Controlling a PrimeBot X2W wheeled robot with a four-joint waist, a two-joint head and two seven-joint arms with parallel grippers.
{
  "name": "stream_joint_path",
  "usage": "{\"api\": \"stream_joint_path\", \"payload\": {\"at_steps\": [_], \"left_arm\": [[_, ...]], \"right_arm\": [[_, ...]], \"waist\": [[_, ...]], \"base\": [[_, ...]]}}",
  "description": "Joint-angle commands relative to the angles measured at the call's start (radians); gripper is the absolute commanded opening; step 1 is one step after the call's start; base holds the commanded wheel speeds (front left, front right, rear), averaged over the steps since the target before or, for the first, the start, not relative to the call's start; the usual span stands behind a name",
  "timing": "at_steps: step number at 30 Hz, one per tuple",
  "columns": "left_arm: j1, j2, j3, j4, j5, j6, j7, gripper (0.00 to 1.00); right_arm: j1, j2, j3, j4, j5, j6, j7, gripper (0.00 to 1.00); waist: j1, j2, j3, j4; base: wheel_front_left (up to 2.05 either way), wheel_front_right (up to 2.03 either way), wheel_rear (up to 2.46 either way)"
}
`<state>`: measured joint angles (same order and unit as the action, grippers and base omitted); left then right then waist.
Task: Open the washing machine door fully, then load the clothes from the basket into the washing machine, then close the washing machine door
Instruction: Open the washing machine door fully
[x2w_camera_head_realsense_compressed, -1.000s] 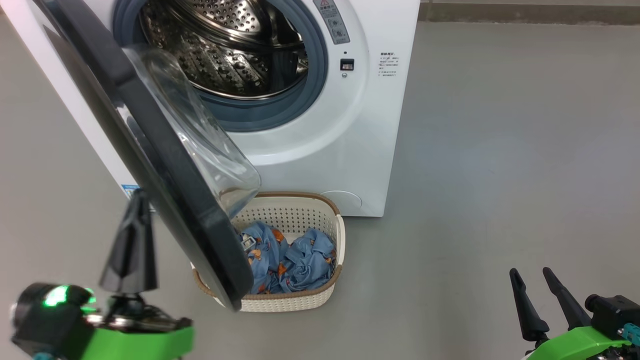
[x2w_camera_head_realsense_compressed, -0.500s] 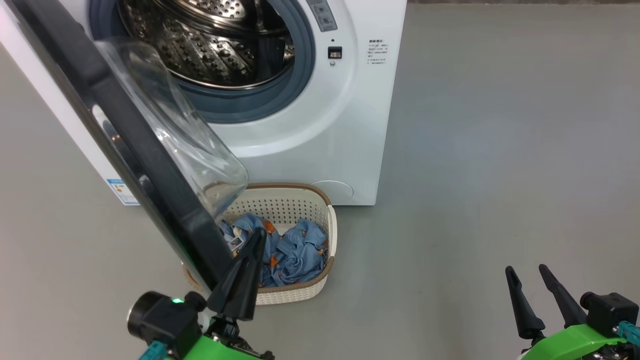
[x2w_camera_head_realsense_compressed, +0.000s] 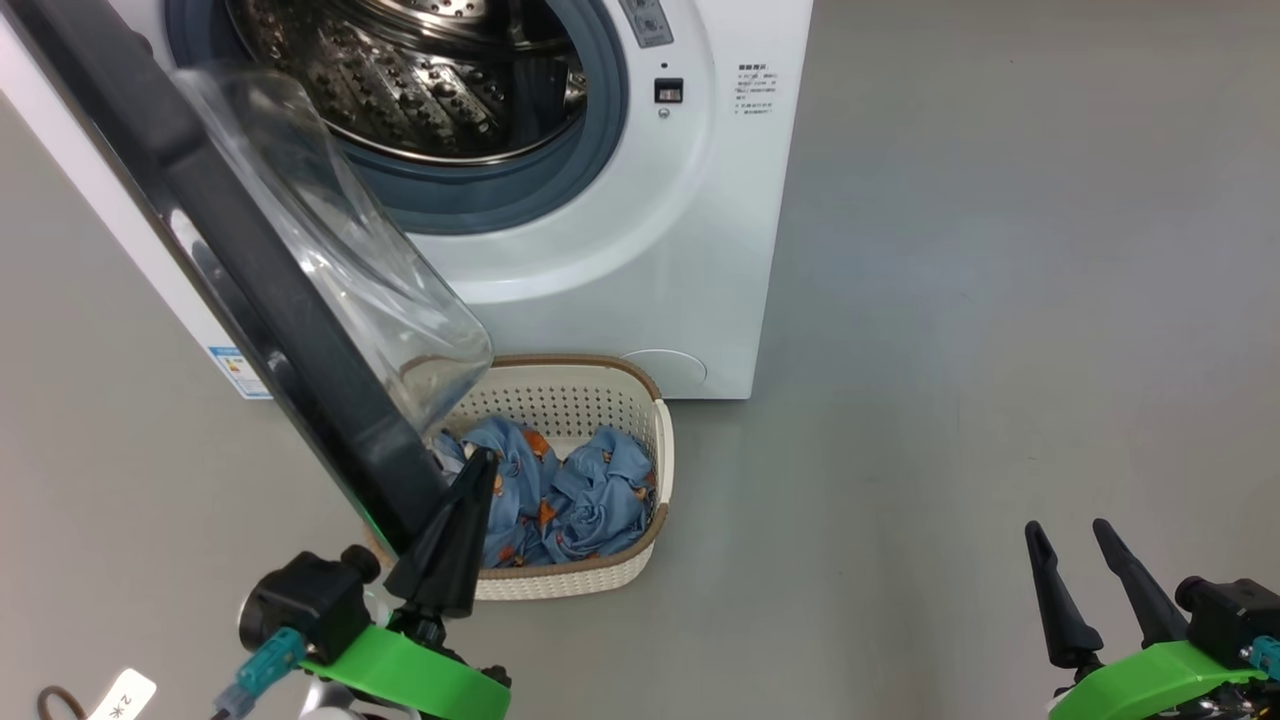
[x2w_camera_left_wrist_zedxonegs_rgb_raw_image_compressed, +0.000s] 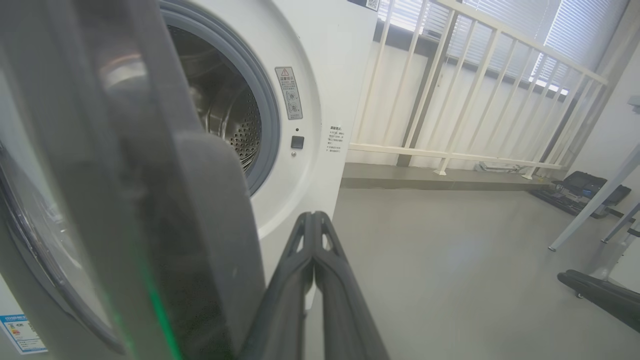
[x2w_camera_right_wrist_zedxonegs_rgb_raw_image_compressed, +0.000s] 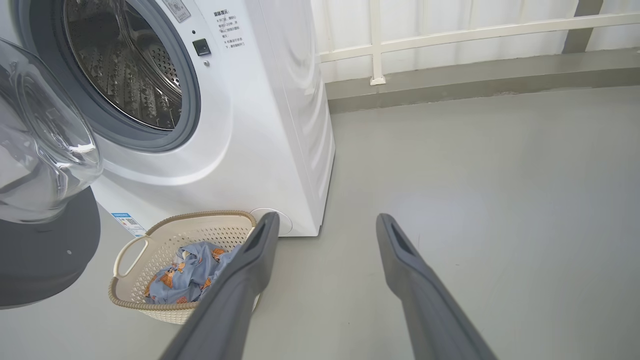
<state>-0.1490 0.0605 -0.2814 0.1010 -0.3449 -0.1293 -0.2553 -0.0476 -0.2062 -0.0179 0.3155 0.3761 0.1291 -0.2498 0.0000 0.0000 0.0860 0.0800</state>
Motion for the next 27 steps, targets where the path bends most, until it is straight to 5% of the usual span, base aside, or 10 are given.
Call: {"api": "stream_joint_path", "payload": {"at_steps": [1, 27], "left_arm": [[-0.039, 0.007, 0.042, -0.016, -0.007, -0.001, -0.006, 0.00], [0.067, -0.004, 0.137, -0.036, 0.017, -0.001, -0.006, 0.00]], "right_arm": [[-0.033, -0.015, 0.015, -0.026, -0.011, 0.002, -0.012, 1.00], [-0.018, -0.027, 0.011, -0.045, -0.039, 0.002, -0.012, 1.00]], "waist": [[0.0000, 0.0000, -0.002, 0.001], [0.0000, 0.0000, -0.011, 0.135]], "base": [[0.00, 0.00, 0.00], [0.00, 0.00, 0.00]]}}
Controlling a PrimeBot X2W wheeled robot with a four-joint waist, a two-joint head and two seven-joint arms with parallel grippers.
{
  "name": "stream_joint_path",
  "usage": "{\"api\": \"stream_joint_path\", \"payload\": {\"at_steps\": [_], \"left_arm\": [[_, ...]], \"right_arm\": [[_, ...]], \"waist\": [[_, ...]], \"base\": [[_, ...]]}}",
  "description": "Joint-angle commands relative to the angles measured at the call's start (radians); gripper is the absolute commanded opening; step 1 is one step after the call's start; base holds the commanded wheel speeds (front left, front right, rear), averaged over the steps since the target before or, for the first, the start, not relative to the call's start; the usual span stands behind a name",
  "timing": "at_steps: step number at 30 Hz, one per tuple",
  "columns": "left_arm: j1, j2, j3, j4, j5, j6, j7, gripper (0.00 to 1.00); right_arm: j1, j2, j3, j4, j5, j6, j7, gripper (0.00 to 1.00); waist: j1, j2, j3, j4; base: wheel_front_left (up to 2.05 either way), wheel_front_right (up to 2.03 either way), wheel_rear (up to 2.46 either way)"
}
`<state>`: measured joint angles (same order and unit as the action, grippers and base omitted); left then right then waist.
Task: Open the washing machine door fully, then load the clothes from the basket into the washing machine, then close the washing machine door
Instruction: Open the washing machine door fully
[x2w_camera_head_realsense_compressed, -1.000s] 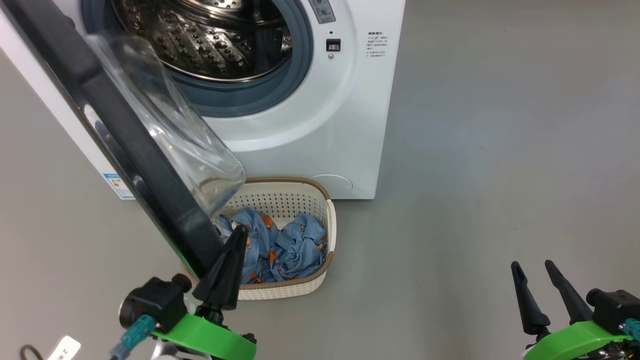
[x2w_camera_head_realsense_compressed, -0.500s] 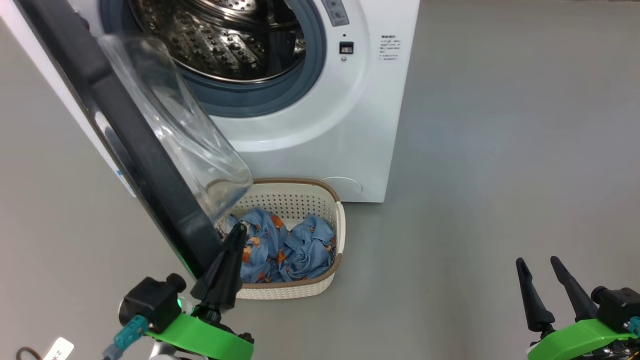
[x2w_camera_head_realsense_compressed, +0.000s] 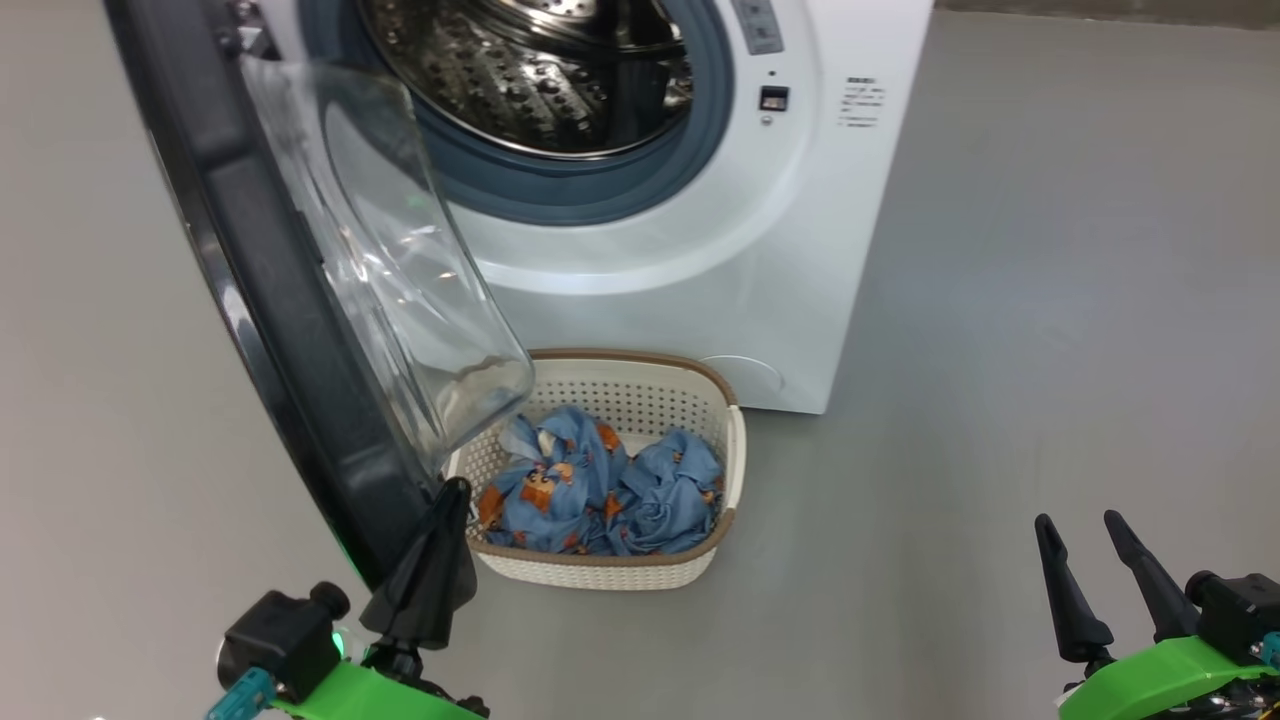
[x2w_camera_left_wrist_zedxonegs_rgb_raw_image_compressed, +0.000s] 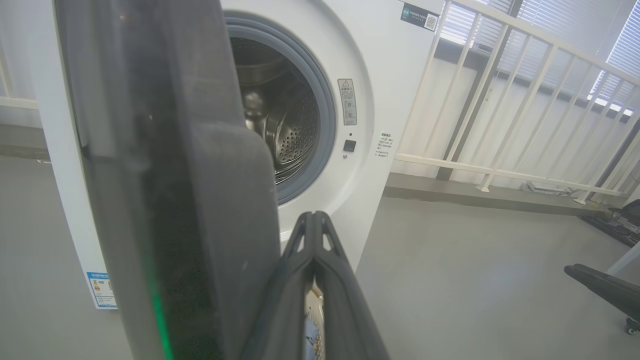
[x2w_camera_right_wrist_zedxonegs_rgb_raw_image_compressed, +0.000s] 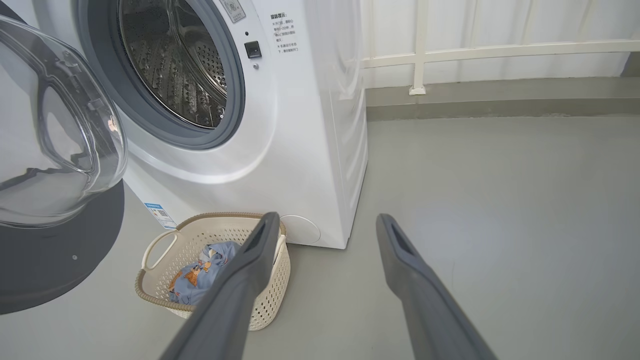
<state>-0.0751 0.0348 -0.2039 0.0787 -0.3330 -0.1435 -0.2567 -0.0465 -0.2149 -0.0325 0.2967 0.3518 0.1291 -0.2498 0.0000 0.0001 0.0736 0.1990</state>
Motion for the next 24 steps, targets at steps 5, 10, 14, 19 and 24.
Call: {"api": "stream_joint_path", "payload": {"at_steps": [5, 10, 14, 19, 24], "left_arm": [[0.006, 0.024, 0.078, -0.012, 0.020, 0.013, -0.005, 0.00], [0.019, 0.030, 0.110, -0.015, 0.027, 0.017, -0.005, 0.00], [0.026, 0.033, 0.135, -0.023, 0.028, 0.025, -0.005, 0.00], [0.022, 0.039, 0.174, -0.035, 0.030, 0.038, -0.005, 0.00], [0.004, 0.049, 0.218, -0.033, 0.034, 0.064, -0.005, 0.00]], "right_arm": [[-0.015, -0.021, 0.021, -0.031, -0.017, 0.002, -0.012, 1.00], [-0.013, -0.023, 0.022, -0.034, -0.018, 0.002, -0.012, 1.00], [-0.016, -0.023, 0.020, -0.036, -0.017, 0.002, -0.012, 1.00], [-0.021, -0.022, 0.015, -0.041, -0.022, 0.002, -0.012, 1.00], [-0.030, -0.022, 0.018, -0.040, -0.027, 0.002, -0.012, 1.00]], "waist": [[0.0000, -0.0001, 0.003, 0.060], [0.0000, -0.0001, 0.006, 0.100], [0.0000, -0.0001, 0.013, 0.121], [0.0000, -0.0001, 0.024, 0.156], [0.0000, -0.0001, 0.034, 0.176]], "base": [[0.00, 0.00, 0.00], [0.00, 0.00, 0.00], [0.00, 0.00, 0.00], [0.00, 0.00, 0.00], [0.00, 0.00, 0.00]]}}
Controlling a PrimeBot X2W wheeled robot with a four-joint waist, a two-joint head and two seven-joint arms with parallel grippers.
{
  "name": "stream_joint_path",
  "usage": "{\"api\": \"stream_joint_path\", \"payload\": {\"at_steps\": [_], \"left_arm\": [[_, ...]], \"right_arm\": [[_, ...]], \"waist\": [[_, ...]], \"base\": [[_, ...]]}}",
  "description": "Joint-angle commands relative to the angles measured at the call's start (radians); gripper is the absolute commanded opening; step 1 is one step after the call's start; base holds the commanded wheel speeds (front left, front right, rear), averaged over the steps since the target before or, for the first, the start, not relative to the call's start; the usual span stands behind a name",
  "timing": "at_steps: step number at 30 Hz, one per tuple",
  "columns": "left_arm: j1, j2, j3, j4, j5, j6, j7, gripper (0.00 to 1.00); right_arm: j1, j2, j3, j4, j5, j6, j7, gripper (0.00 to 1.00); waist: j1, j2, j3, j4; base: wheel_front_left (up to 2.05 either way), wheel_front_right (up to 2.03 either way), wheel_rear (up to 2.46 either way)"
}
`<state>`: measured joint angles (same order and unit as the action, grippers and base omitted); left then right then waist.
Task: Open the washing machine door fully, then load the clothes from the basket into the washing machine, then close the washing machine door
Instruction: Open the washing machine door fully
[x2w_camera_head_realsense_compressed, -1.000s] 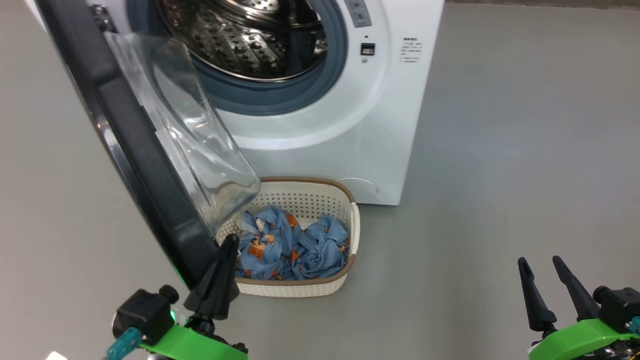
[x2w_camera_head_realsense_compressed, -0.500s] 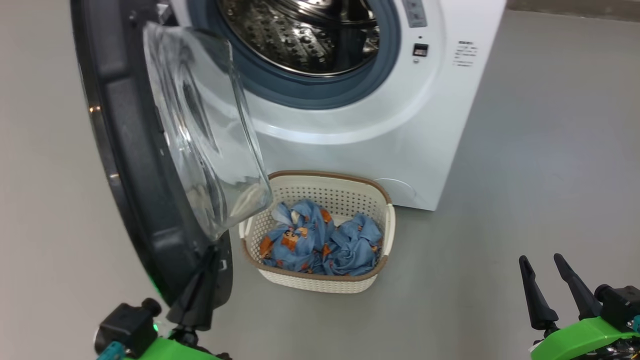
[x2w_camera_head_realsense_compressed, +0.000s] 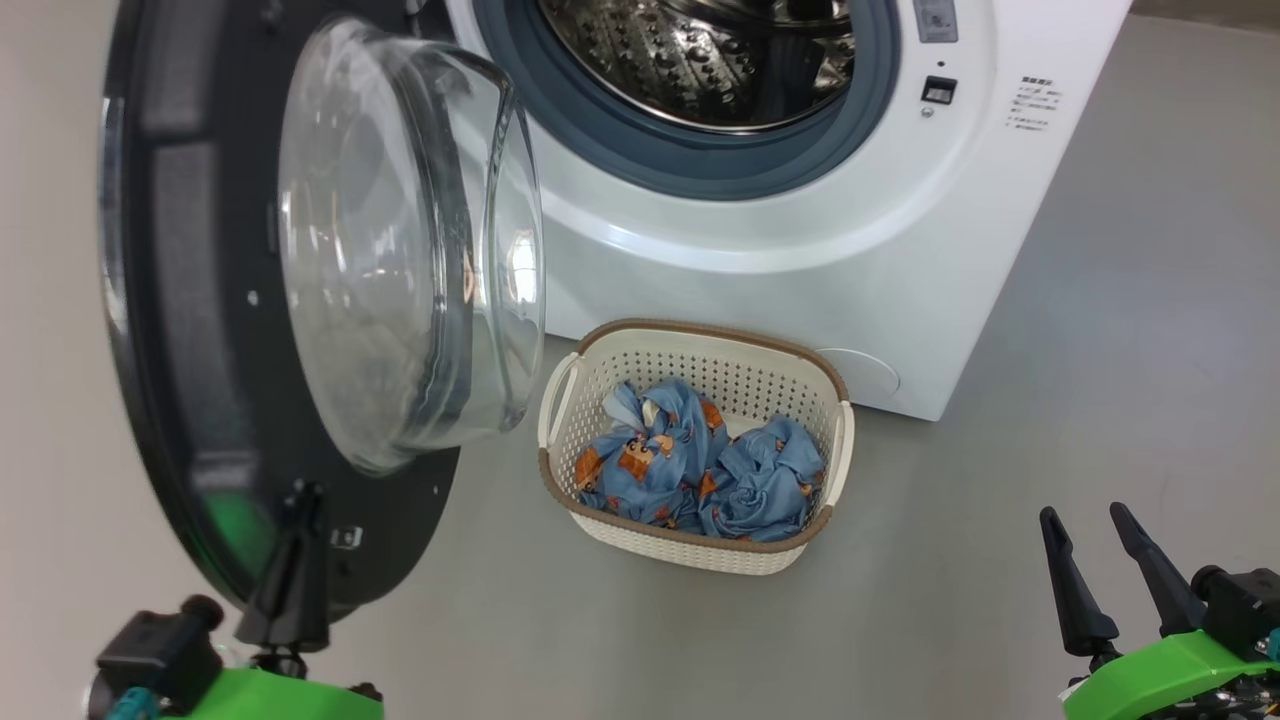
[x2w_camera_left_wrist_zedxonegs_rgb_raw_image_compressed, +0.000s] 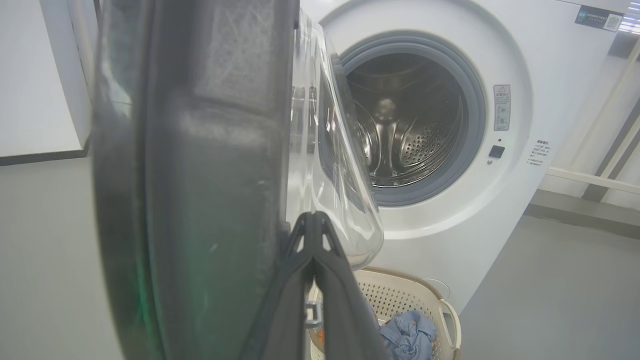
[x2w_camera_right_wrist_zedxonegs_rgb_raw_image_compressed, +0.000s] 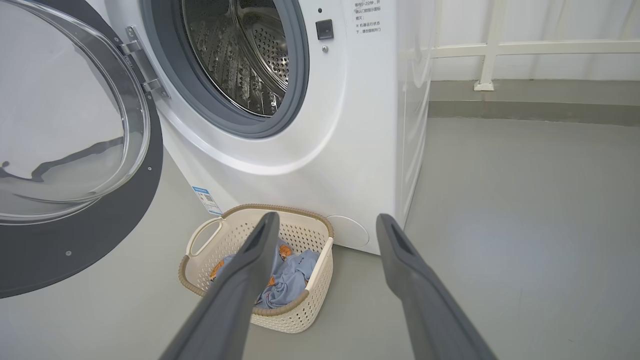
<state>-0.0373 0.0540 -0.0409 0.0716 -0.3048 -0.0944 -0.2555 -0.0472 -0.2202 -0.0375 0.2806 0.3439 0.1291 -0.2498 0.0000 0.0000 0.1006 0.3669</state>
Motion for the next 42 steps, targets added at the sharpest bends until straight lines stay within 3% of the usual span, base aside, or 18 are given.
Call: {"api": "stream_joint_path", "payload": {"at_steps": [1, 14, 32, 42], "left_arm": [[-0.039, 0.032, 0.063, -0.024, 0.007, 0.020, -0.006, 0.00], [-0.113, 0.087, 0.185, 0.032, 0.012, 0.070, -0.006, 0.00], [-0.326, 0.190, 0.349, 0.294, 0.038, 0.071, -0.006, 0.00], [-0.459, 0.252, 0.440, 0.486, 0.068, 0.047, -0.006, 0.00]], "right_arm": [[-0.032, -0.018, 0.022, -0.023, -0.019, 0.002, -0.012, 1.00], [-0.045, -0.025, 0.027, -0.025, -0.018, 0.002, -0.012, 1.00], [-0.080, -0.042, 0.039, -0.028, -0.025, 0.002, -0.012, 1.00], [-0.122, -0.056, 0.049, -0.032, -0.032, 0.002, -0.012, 1.00]], "waist": [[0.0000, 0.0000, 0.009, 0.011], [0.0000, 0.0000, 0.026, 0.021], [0.0000, 0.0000, 0.079, 0.017], [0.0000, 0.0000, 0.140, -0.006]], "base": [[0.00, 0.00, 0.00], [0.00, 0.00, 0.00], [0.00, 0.00, 0.00], [0.00, 0.00, 0.00]]}}
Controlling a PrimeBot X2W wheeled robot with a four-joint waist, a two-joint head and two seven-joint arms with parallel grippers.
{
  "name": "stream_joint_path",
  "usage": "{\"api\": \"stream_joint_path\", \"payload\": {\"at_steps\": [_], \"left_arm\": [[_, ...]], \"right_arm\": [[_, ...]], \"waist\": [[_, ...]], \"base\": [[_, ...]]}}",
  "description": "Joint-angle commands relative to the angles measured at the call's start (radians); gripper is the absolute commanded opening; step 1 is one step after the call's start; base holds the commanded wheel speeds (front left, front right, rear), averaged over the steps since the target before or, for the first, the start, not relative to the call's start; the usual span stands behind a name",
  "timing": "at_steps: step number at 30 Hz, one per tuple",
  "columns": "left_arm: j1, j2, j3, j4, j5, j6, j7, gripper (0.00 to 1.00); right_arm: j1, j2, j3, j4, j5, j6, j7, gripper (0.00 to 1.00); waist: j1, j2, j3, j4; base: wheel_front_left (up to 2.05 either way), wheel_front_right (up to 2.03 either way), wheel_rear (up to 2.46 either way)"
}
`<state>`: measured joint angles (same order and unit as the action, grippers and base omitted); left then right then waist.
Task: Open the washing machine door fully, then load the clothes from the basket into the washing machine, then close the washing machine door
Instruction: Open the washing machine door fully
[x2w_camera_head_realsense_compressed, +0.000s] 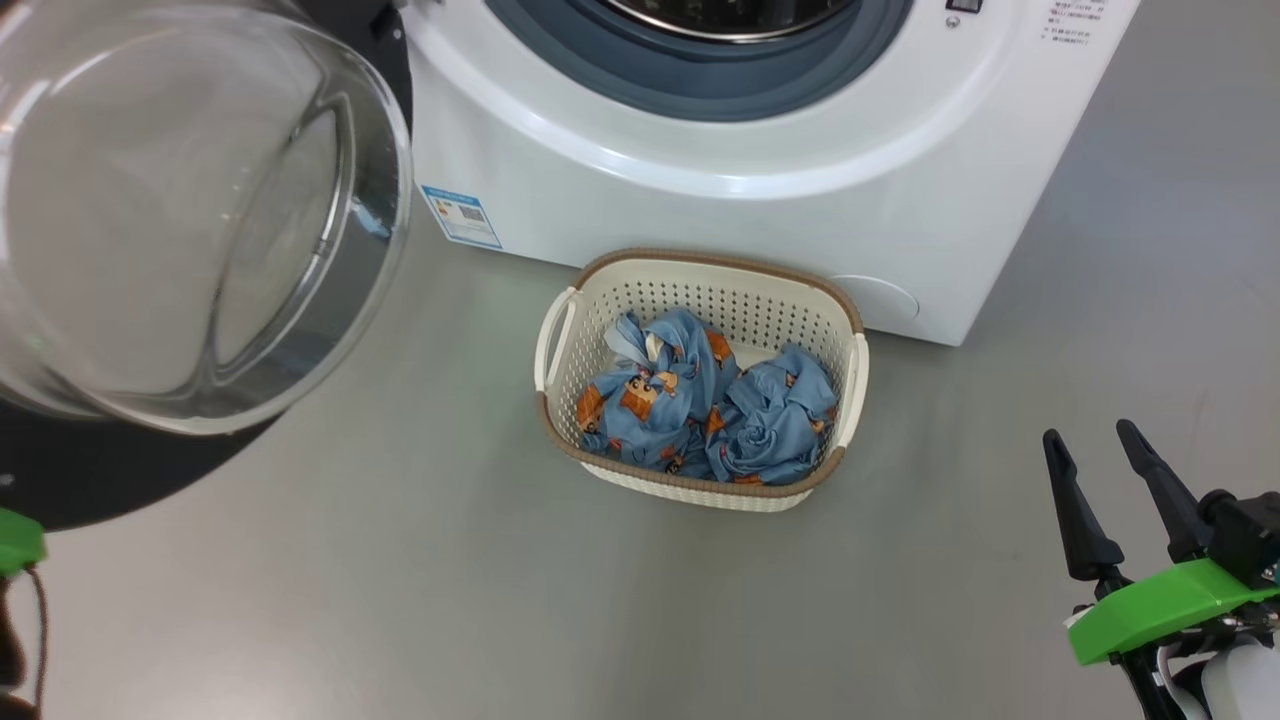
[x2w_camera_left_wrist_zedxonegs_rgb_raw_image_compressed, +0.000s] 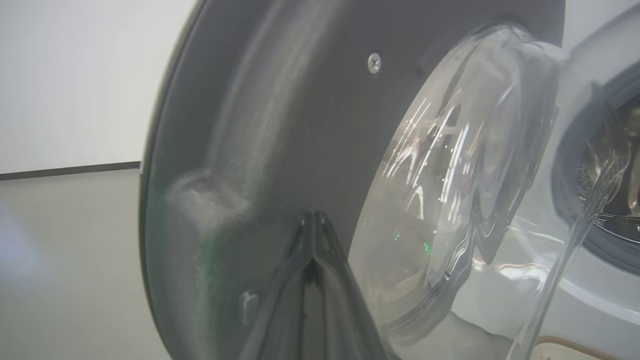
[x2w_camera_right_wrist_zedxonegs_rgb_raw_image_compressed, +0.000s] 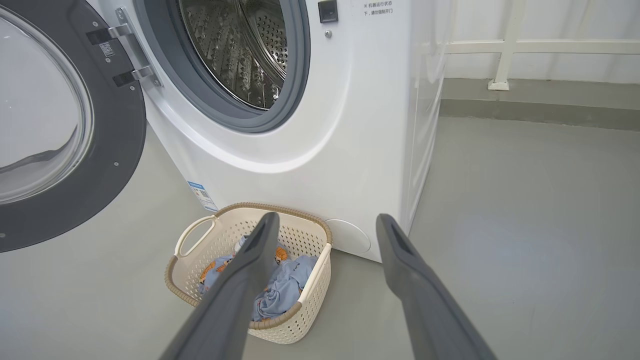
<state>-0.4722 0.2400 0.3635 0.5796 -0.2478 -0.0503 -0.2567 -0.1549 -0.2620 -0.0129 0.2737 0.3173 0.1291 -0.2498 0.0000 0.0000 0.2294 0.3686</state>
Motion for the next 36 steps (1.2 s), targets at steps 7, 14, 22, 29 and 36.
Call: {"api": "stream_joint_path", "payload": {"at_steps": [7, 14, 22, 29, 36], "left_arm": [[-0.100, 0.099, 0.100, 0.068, 0.032, -0.009, -0.005, 0.00], [-0.155, 0.133, 0.150, 0.148, 0.058, -0.010, -0.005, 0.00], [-0.194, 0.163, 0.189, 0.205, 0.086, -0.020, -0.005, 0.00], [-0.197, 0.160, 0.206, 0.223, 0.100, -0.045, -0.005, 0.00], [-0.145, 0.138, 0.231, 0.198, 0.096, -0.067, -0.005, 0.00]], "right_arm": [[-0.037, -0.018, 0.033, -0.023, -0.009, 0.002, -0.012, 1.00], [-0.051, -0.017, 0.042, -0.025, -0.014, 0.002, -0.012, 1.00], [-0.067, -0.021, 0.049, -0.025, -0.018, 0.002, -0.012, 1.00], [-0.065, -0.018, 0.050, -0.017, -0.016, 0.002, -0.012, 1.00], [-0.049, -0.002, 0.052, -0.009, -0.011, 0.002, -0.012, 1.00]], "waist": [[0.0000, 0.0000, 0.043, -0.026], [0.0000, 0.0000, 0.065, -0.040], [0.0000, 0.0000, 0.084, -0.051], [0.0000, 0.0000, 0.064, -0.048], [0.0000, 0.0000, 0.022, -0.048]], "base": [[0.00, 0.00, 0.00], [0.00, 0.00, 0.00], [0.00, 0.00, 0.00], [0.00, 0.00, 0.00], [0.00, 0.00, 0.00]]}}
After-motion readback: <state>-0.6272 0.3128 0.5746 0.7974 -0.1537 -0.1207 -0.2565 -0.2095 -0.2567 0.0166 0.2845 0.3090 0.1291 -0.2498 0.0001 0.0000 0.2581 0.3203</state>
